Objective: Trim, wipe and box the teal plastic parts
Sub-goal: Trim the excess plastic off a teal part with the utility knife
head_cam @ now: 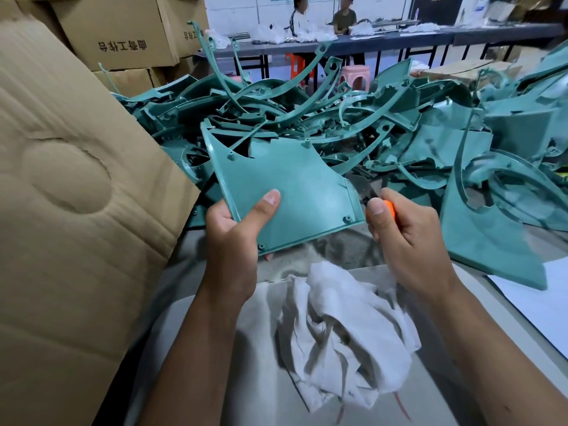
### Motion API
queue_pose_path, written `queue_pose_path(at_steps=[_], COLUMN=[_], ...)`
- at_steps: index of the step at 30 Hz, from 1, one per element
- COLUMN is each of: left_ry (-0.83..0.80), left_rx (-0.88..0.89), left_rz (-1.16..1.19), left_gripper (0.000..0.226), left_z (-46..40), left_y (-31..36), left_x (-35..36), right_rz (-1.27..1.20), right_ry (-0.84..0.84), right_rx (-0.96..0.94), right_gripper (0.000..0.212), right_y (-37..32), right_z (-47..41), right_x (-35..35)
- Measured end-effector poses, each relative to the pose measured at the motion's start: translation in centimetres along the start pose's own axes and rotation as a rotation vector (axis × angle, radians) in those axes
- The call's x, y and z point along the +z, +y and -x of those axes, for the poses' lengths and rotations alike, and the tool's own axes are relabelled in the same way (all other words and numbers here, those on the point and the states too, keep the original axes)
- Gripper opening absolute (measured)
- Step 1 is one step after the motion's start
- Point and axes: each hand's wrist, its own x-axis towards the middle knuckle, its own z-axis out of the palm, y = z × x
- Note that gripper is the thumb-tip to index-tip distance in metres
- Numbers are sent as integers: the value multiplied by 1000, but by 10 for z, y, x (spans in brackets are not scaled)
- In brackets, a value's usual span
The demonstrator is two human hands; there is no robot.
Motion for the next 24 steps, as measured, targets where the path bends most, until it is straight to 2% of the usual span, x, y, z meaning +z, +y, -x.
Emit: queue_pose_path(at_steps=[3,7,10,12,14,17,19,21,24], left_ry=[86,139,206,215,168,-73,-204,-268,-241], left_rx=[-8,94,182,144,16,-56,29,152,290], left_rz=[26,38,24,30,70,53,-88,-221,-240], left_gripper=[43,26,15,17,23,20,17,11,15], left_z=[-2,-5,-8,-6,1,11,11,10,17], left_y=[0,-1,-4,-9,-15,-18,-12,-7,-6], left_x=[1,1,3,10,17,20,17,17,23], right_rz=[-47,-121,-110,-102,-62,-36,-68,-76,-72], right_ry=[-80,-188,-124,-82,-88,-67,-2,46,42], right_rx=[-22,-57,-56,-57,-101,-85,-28,28,1], right_gripper=[54,55,52,42,27,30,36,41,41], right_y=[-2,-5,-10,-13,-15,-11,-7,-3,-3], right_z=[0,2,3,3,5,7,7,6,6], right_x=[-3,-5,0,5,9,14,14,13,13])
